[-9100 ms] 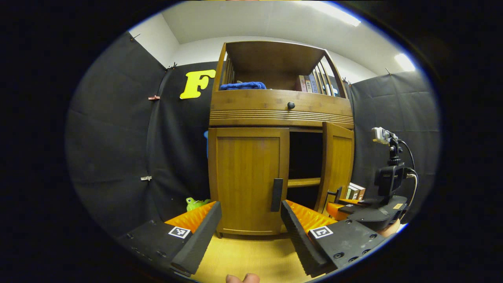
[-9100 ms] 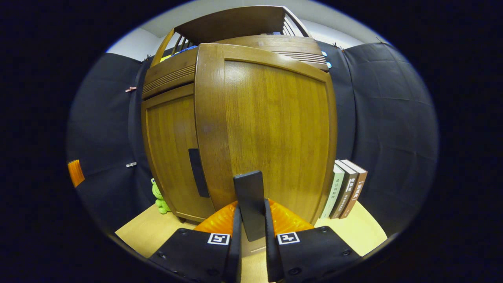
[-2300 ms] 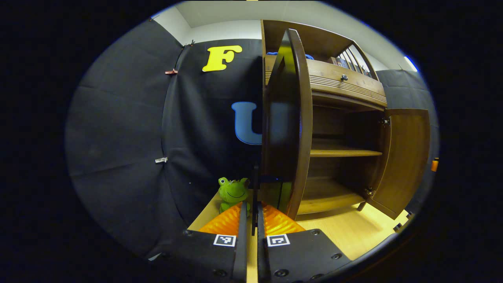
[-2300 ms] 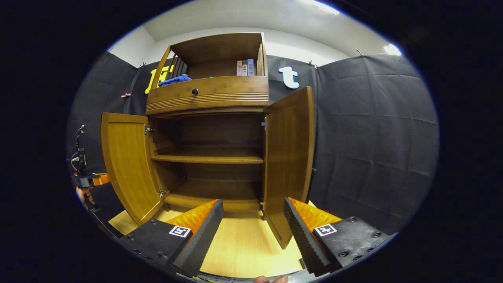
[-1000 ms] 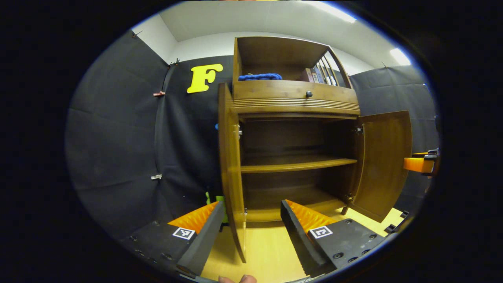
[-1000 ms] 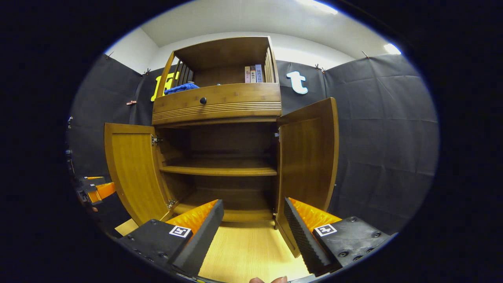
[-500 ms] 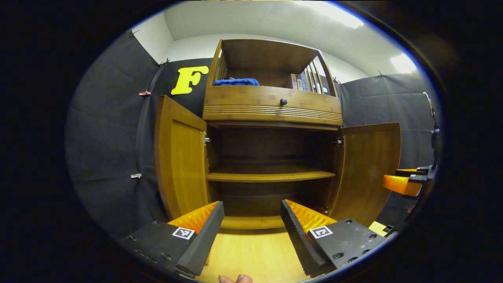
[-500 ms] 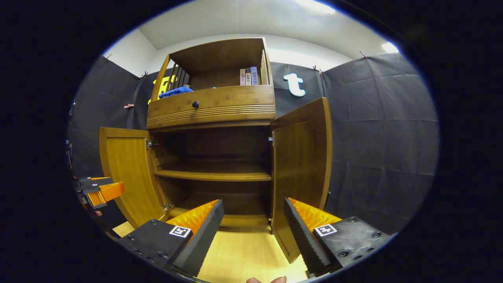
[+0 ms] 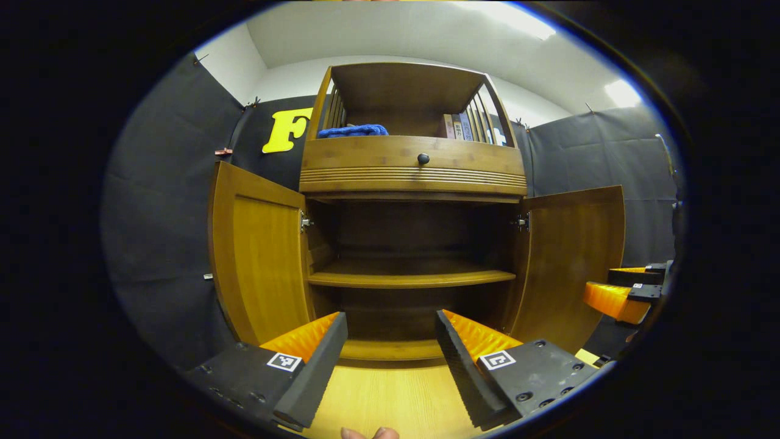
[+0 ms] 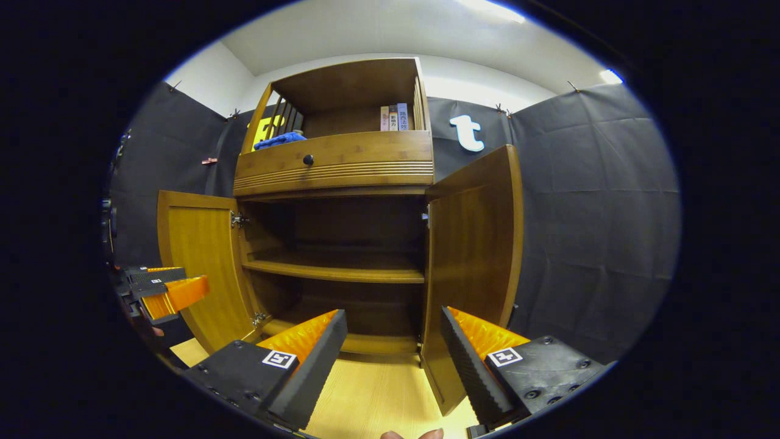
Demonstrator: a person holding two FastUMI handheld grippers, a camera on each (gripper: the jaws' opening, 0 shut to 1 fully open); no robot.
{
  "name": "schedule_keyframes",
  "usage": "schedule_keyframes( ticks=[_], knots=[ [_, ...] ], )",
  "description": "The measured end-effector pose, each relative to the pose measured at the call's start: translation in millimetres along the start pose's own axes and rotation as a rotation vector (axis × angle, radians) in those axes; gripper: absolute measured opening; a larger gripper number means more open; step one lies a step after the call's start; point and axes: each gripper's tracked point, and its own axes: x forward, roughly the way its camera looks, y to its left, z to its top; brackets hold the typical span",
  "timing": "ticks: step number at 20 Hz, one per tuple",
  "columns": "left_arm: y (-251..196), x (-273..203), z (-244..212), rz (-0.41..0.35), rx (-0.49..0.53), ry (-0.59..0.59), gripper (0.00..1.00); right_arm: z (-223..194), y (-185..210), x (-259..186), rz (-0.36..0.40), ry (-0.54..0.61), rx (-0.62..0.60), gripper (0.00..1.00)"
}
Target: Open the right door of the double-door shoe cabinet with the right hand, and open the left door with the left hand.
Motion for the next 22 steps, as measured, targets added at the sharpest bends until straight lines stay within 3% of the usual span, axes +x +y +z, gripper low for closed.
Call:
schedule_keyframes(
  ticks=[22],
  knots=[
    [-26,3,0,-0.008,0.009,-0.003,0.91,2,-5,-11,0.049,-0.016,-0.04,0.98]
  ],
)
